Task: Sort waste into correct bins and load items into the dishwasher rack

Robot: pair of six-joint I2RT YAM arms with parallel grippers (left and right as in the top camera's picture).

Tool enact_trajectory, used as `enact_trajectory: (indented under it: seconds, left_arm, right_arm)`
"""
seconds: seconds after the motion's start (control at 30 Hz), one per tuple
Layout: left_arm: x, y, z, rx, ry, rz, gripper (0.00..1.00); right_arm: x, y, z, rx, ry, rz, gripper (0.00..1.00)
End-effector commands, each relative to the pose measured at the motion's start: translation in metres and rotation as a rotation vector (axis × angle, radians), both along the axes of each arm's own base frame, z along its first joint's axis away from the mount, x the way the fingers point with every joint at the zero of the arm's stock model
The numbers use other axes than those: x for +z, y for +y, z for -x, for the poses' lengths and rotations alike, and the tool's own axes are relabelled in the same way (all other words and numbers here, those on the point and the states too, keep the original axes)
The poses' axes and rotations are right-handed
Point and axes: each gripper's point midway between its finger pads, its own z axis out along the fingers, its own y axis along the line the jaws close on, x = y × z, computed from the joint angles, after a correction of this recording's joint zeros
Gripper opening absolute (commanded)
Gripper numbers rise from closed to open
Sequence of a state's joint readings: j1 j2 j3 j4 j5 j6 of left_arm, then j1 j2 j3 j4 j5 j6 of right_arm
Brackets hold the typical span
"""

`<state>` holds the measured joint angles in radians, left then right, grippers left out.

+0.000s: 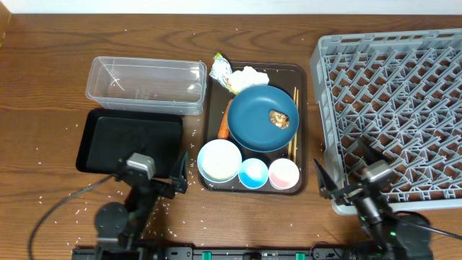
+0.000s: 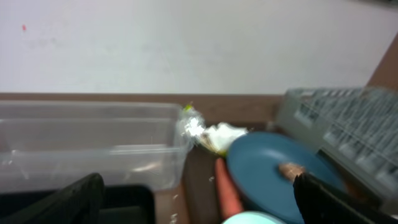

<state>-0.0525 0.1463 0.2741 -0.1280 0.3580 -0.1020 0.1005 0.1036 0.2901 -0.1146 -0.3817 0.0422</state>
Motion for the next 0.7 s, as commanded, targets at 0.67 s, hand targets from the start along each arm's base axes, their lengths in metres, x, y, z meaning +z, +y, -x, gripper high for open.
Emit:
enact_trajectory:
  seconds: [0.67]
  left_arm:
    - [0.051, -0.109, -0.052, -0.487, 0.912, 0.106, 0.98]
  right_arm:
    - [0.011, 0.033, -0.090, 0.133, 0.939, 0.010, 0.99]
